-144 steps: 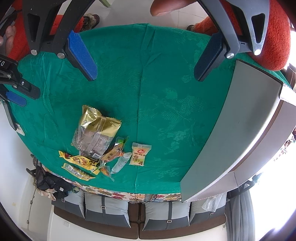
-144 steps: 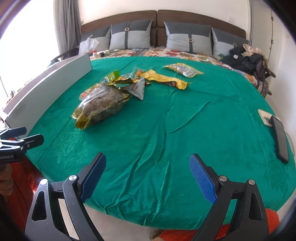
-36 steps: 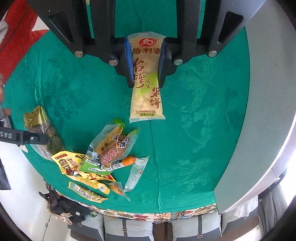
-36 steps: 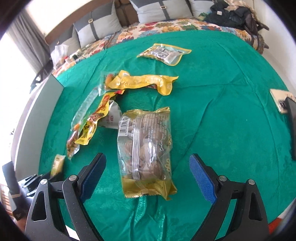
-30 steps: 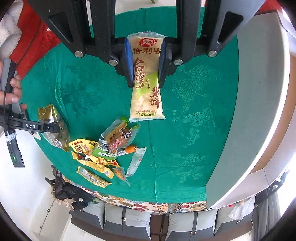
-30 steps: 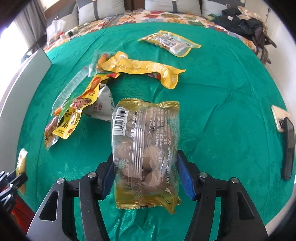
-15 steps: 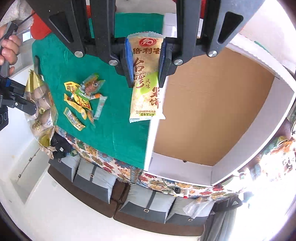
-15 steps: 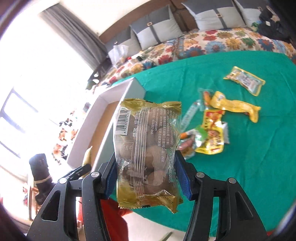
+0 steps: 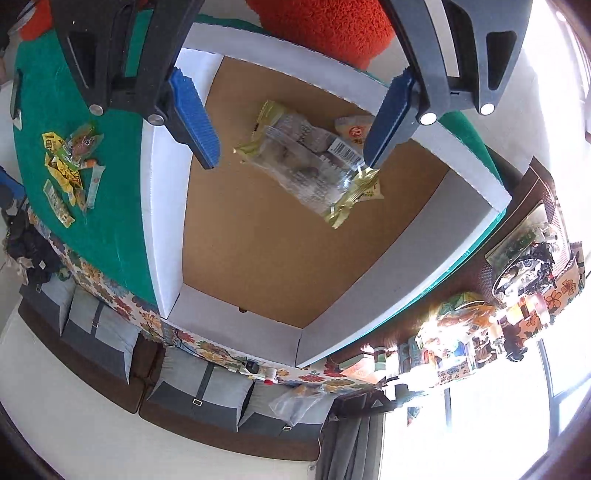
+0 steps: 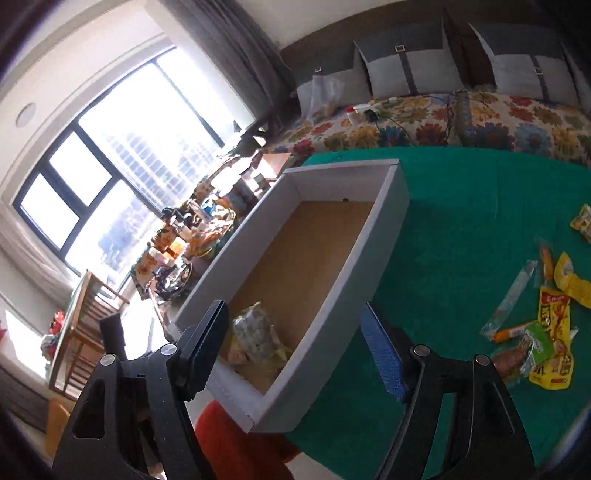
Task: Organize snacks
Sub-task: 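Carry both snacks into the white box and open both tools, then move the left tool back over the snack pile toward the meat pack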
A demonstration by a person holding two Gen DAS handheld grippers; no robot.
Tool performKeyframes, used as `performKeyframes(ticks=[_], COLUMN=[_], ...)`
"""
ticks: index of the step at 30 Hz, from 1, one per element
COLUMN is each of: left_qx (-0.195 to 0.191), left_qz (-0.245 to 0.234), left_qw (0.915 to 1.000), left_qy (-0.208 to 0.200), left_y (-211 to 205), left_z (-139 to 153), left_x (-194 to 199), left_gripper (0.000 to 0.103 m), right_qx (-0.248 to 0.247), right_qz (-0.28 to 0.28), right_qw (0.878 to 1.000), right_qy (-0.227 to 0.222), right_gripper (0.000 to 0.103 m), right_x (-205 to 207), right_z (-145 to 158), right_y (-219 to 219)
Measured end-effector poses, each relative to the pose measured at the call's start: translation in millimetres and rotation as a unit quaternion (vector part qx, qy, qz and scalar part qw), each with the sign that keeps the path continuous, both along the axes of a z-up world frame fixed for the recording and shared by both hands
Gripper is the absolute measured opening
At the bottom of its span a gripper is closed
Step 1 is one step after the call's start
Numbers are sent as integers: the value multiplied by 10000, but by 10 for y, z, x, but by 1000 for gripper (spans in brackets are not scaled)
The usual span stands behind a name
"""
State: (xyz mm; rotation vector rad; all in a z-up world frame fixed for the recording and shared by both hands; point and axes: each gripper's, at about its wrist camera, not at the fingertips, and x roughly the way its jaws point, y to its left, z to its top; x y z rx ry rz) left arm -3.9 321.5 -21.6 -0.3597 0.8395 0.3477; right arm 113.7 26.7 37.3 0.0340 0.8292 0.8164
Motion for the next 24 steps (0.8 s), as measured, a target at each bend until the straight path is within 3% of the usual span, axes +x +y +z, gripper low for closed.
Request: performKeyframes(ticks=[2,6,9,12,14,17,21,24], left_qx=[-58,84,532,1315,1627,1735,1021,1126], left_qz=[-369,-932,-1109,-920,-758,-513,-545,-666], left_qw=[9990,9944,9922,9868,9831,9831,9932,9912], left_qy=[-236,-495,-210,-192,-369,-280,133,222], left_y=[-235,-711,-980,-1154,-1193,-1142,-966,-994], left_z=[69,90,-57,-22,54,15,-255,-280], left_x=[166,513,831,977,1001,1036,1048,1039], left_gripper=[80,82,83,83,83,83,83,83], right_qx=[-759,-1941,-2232,-2257,-2169,-1893,-1973,-2060], right_qz=[-435,-1441,-2243,-2873,-3116,-3309,-3198,-3053], right_qw=[9950,9647,9434,9268,9226,9236,9255,9290], right_qy=[-478,-1043,-990,-875,-676,-418,-476,-350], right_gripper=[77,77,77,77,77,77,77,77], right_x=[50,48,83,68,63,123,224,281], right_z=[-333,-962,-1267,-1441,-1493,-1450,-1494,-1588], right_y=[-428,-1483,-2270,-2819,-3012,-3125,-3060,-3009])
